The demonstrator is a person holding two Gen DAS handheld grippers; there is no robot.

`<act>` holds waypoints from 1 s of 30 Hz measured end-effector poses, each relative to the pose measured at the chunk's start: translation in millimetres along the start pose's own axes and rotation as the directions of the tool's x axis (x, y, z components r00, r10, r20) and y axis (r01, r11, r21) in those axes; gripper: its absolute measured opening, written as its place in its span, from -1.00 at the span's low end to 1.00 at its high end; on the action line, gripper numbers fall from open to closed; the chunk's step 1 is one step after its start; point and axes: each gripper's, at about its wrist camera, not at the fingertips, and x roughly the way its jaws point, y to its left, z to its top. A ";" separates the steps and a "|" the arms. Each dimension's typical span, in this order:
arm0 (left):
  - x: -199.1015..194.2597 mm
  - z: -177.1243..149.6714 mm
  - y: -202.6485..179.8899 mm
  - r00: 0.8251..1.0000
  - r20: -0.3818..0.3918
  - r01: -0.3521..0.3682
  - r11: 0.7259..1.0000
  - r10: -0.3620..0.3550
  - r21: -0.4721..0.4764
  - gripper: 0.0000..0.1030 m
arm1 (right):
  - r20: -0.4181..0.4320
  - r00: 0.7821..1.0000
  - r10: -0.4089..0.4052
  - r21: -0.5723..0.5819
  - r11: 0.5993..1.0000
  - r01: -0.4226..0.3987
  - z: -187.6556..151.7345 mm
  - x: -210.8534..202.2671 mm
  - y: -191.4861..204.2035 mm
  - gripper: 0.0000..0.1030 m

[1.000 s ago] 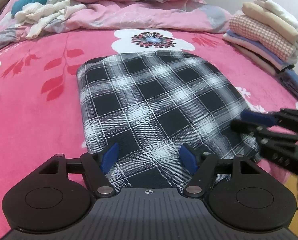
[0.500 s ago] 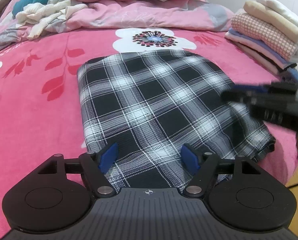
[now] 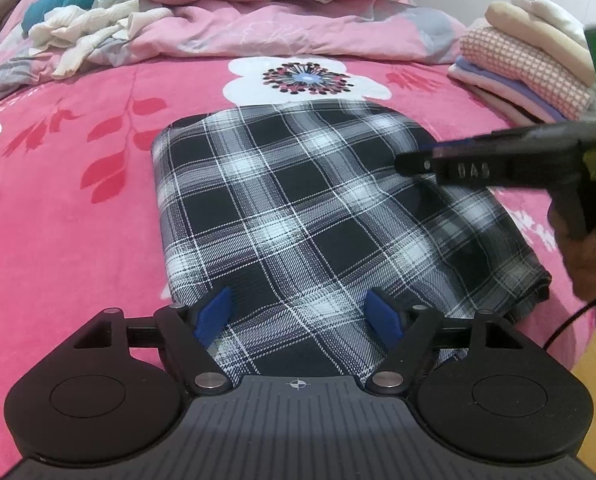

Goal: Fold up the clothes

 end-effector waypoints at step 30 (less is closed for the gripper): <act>-21.0 -12.9 25.0 0.988 0.100 0.133 0.969 -0.114 -0.207 0.50 | -0.040 0.999 0.021 0.204 0.979 -0.012 59.7 52.5 -10.2 -0.31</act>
